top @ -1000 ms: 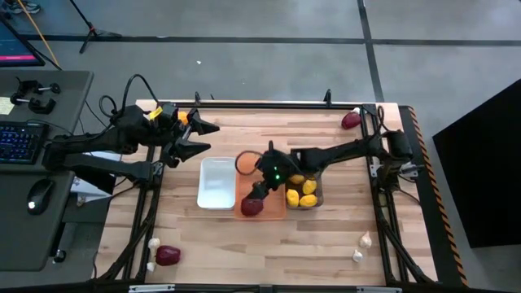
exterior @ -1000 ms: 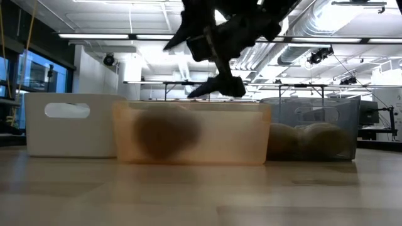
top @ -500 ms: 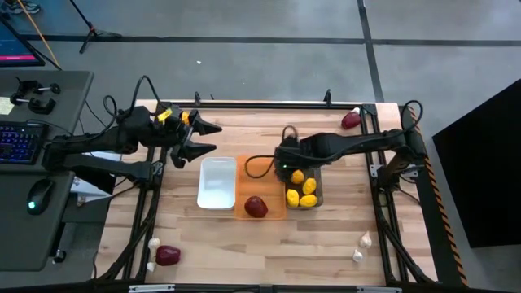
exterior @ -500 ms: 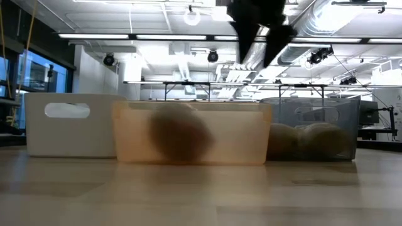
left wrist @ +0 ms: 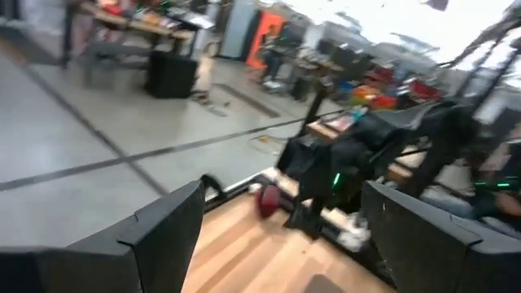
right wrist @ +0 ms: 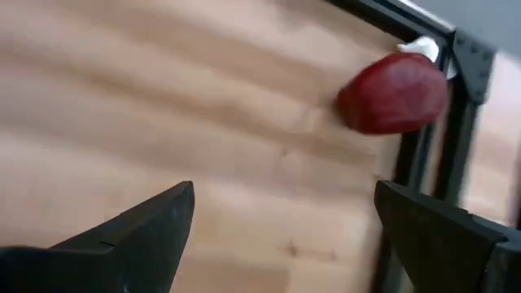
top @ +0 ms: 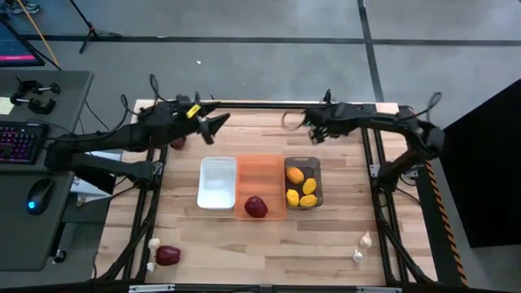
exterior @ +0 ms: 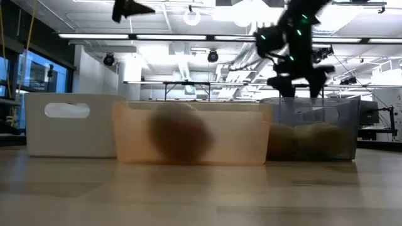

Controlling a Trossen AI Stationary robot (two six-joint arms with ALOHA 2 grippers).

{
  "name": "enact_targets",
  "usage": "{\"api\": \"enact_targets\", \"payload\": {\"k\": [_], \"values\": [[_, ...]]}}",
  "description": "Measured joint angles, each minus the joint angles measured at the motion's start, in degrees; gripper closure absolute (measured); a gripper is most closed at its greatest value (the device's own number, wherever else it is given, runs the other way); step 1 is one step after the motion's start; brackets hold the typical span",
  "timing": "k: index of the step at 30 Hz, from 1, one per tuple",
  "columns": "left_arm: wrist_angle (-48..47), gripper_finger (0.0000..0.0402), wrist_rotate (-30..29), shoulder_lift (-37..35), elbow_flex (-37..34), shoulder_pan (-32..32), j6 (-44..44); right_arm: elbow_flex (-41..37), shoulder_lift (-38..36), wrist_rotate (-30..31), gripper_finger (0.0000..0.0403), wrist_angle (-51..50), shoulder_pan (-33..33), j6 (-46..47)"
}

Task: Sort produce into baskets
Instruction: Put the red apple into the orange bin

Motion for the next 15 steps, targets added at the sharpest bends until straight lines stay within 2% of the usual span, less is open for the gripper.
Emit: {"api": "enact_targets", "payload": {"k": [4, 9, 13, 15], "values": [[3.86, 0.0083, 0.11, 4.37, 0.00, 4.26, -4.44, -8.45, -4.80, -1.82, 0.0034, 10.40, -9.66, 1.77], [7.34, 0.0083, 5.45, 9.80, 2.47, 10.47, -5.76, -13.10, -7.45, -0.80, 0.0034, 19.90, -16.55, 3.15], [7.15, 0.0083, 12.41, 14.59, 6.28, 15.99, -3.90, -13.48, -7.09, 4.48, 0.0034, 20.93, -18.69, 4.07], [7.31, 0.0083, 17.05, 17.02, 8.25, 18.66, -2.57, -13.55, -6.70, 7.27, 0.0034, 20.11, -19.19, 7.53]]}}
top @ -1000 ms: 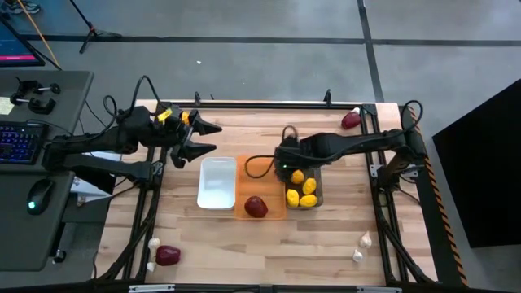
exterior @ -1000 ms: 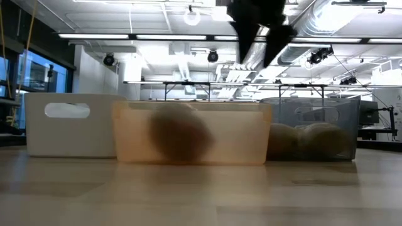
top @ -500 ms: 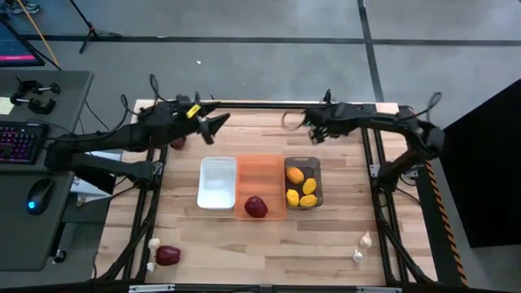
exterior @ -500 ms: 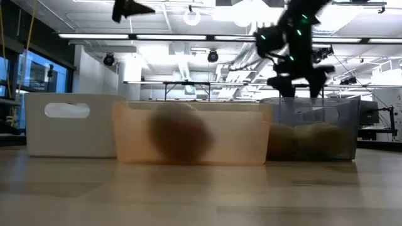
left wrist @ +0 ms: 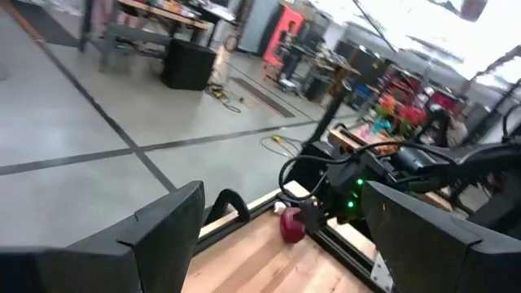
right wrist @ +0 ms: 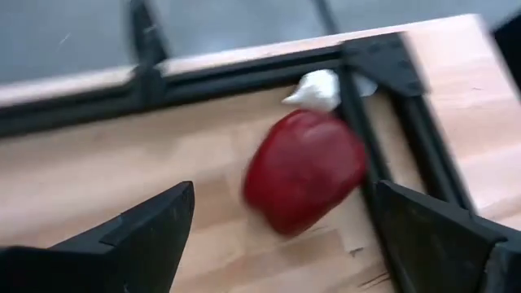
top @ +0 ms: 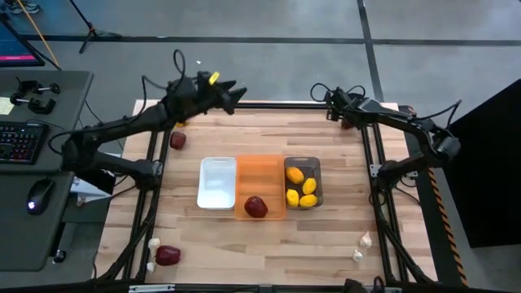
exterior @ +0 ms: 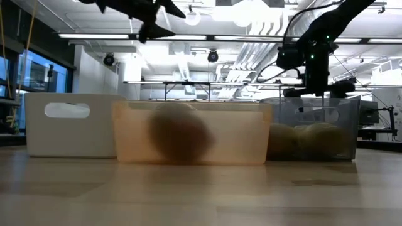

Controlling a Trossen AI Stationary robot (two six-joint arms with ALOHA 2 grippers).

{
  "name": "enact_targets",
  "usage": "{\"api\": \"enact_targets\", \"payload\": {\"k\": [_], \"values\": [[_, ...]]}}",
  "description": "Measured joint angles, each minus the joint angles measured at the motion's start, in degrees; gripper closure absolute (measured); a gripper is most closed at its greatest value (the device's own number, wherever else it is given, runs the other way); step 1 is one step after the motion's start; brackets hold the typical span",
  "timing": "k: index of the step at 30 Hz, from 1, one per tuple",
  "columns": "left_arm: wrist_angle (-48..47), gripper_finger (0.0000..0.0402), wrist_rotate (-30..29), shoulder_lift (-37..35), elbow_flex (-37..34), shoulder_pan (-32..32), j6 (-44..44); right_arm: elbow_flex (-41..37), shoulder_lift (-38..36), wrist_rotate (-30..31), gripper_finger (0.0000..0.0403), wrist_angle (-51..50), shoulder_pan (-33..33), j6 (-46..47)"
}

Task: Sort produce into baskets
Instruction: Put the red apple into the orange bin

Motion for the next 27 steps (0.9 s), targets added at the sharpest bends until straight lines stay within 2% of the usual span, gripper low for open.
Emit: {"api": "enact_targets", "payload": {"k": [3, 7, 14, 19, 27], "values": [[-0.07, 0.0083, 6.10, 3.00, 2.49, 3.23, 1.67, 0.00, 0.40, 3.71, 0.0034, -0.05, -0.64, 5.36], [-0.35, 0.0083, 13.32, 5.78, 4.38, 6.21, 2.34, 0.00, 2.22, 4.78, 0.0034, -0.62, -1.84, 11.26], [-1.06, 0.0083, 20.18, 6.61, 4.58, 9.44, 1.95, 0.00, 9.29, 5.81, 0.0034, 0.05, -4.52, 16.95], [-1.36, 0.0083, 21.61, 6.47, 4.58, 10.58, 1.98, 0.00, 14.48, 3.36, 0.0034, 4.09, -5.45, 18.76], [-1.44, 0.0083, 21.61, 6.46, 4.58, 11.18, 2.87, 1.11, 17.42, 5.06, 0.0034, 3.46, -4.62, 16.95]]}}
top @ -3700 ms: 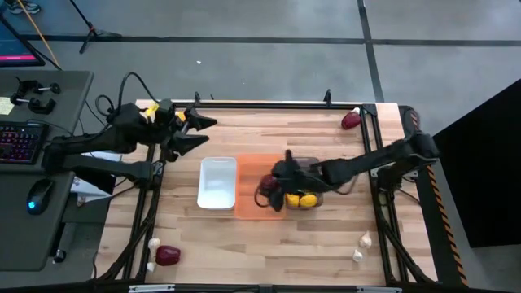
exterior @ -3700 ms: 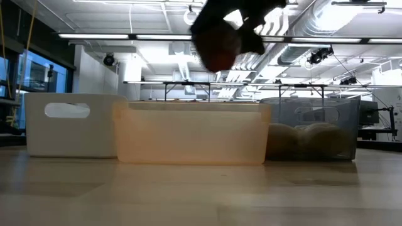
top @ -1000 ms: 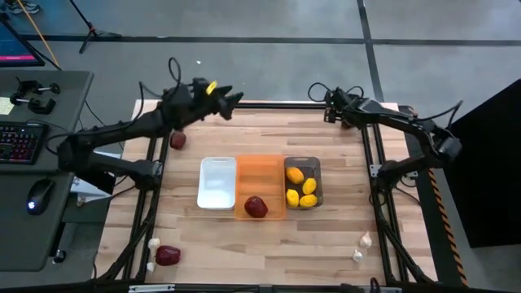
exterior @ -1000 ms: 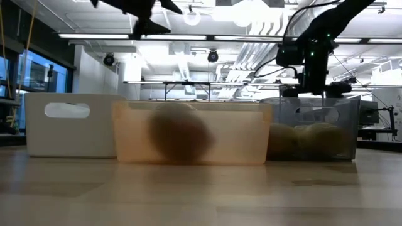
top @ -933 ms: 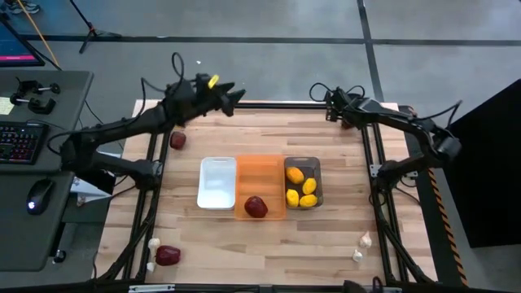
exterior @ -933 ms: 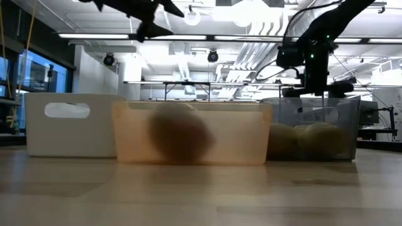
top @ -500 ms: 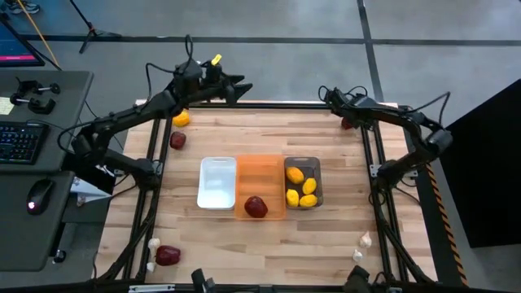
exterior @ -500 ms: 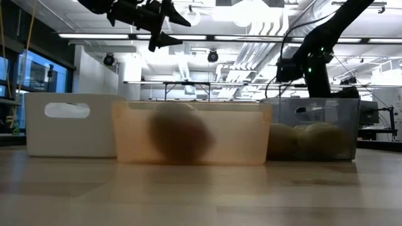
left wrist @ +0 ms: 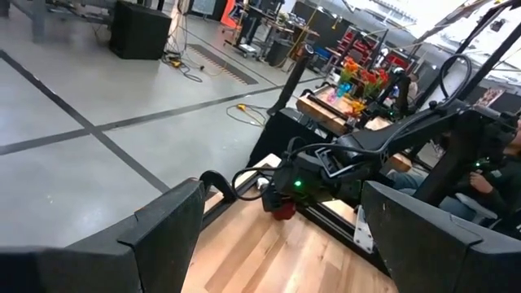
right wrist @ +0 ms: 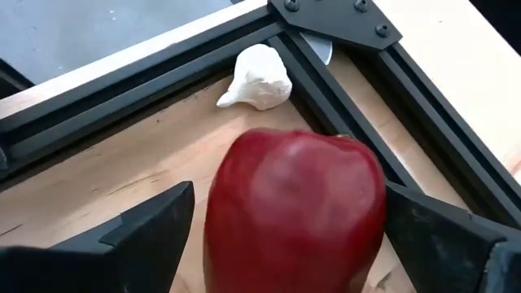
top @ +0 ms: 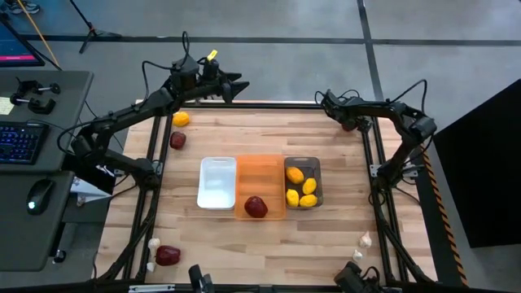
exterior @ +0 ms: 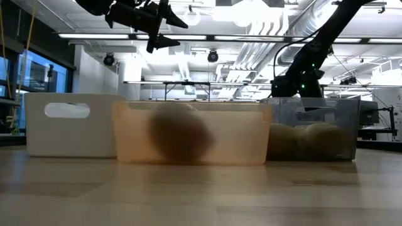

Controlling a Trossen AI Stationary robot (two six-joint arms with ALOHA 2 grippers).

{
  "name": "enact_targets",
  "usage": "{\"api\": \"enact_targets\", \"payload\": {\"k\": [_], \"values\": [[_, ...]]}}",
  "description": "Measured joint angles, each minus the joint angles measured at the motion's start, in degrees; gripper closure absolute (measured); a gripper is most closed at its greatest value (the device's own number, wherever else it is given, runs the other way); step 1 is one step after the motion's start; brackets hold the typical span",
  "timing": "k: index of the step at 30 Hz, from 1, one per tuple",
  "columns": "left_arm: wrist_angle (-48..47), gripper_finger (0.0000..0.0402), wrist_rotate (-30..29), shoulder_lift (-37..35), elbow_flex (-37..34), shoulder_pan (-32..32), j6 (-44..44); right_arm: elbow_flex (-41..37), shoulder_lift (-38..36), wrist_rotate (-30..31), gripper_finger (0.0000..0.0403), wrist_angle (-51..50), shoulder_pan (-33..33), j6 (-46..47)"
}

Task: Sort produce into baskets
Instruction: Put the red apple into the orange bin

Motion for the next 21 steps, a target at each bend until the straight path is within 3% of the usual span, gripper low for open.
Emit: {"api": "enact_targets", "payload": {"k": [8, 14, 16, 21], "values": [[0.03, 0.0083, -0.01, 0.00, 0.00, -0.02, -0.02, 0.02, 0.00, -1.72, 0.0046, -0.71, 0.00, -3.25], [0.05, 0.0083, 0.30, -0.02, 0.00, -0.46, -2.12, 0.03, -0.14, -4.06, 0.0124, -1.46, -0.02, -4.76], [0.61, 0.0083, 3.31, -0.02, 0.00, -0.46, -3.48, 0.04, -0.37, -4.62, 0.0141, -1.28, 0.00, -6.90], [6.67, 0.0083, 13.65, -2.17, 0.00, 0.40, -8.24, -0.07, -5.21, -7.57, 0.0141, 0.08, 3.60, -14.15]]}}
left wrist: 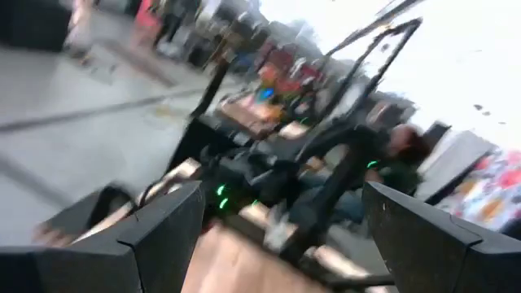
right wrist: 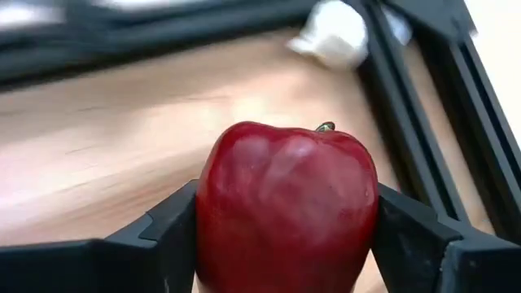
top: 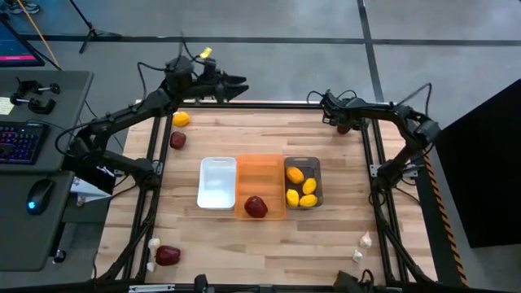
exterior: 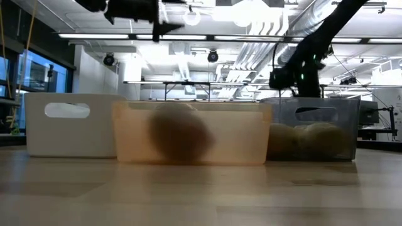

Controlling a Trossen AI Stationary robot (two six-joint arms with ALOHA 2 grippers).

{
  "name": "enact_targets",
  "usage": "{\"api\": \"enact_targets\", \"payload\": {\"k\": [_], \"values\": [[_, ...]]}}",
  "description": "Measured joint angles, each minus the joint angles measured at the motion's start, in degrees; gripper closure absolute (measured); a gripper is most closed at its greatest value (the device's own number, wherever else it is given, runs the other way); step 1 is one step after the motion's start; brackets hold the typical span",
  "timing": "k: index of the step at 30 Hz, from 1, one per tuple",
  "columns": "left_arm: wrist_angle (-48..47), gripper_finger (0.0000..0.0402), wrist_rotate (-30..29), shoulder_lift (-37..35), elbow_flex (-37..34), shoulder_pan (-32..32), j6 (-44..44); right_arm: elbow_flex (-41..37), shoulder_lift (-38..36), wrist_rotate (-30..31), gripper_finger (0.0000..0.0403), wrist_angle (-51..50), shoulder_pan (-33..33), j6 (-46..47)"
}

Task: Sort produce into baskets
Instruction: Put the red apple into the orange bin

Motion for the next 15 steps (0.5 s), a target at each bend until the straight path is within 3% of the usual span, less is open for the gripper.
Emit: {"api": "enact_targets", "payload": {"k": [4, 6, 10, 15], "values": [[1.61, 0.0083, -3.02, -3.95, 0.00, 0.86, -0.43, 0.00, -8.42, 2.38, 0.0141, 6.01, 5.32, -3.98], [0.71, 0.0083, -4.87, -5.94, 0.00, 1.17, 0.16, 0.02, -12.15, -0.31, 0.0139, 14.21, 8.49, -10.01], [-2.06, 0.0083, -5.78, -8.52, 0.02, 1.32, 0.66, 0.04, -15.05, -16.88, 0.0133, 29.03, 14.31, -23.84], [-7.70, 0.0083, -5.88, -9.85, 0.02, -1.14, -1.67, 0.04, -13.42, -33.63, 0.0131, 34.83, 23.63, -27.39]]}}
